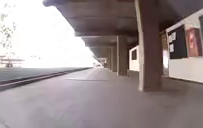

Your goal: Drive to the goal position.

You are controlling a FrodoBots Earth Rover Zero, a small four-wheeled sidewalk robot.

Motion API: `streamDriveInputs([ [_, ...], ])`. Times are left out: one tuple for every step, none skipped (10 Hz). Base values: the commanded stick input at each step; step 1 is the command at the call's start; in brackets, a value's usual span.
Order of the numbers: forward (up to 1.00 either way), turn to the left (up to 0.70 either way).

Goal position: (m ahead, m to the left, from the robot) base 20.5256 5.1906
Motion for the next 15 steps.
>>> streamDriveInputs([
  [0.50,0.00],
  [0.50,0.00],
  [0.50,0.00],
  [0.50,0.00],
  [0.50,0.00],
  [0.50,0.00],
  [0.50,0.00],
  [0.50,0.00],
  [0.50,0.00],
  [0.50,0.00],
  [0.50,0.00],
  [0.50,0.00],
  [0.50,0.00],
  [0.50,0.00],
  [0.50,0.00],
])
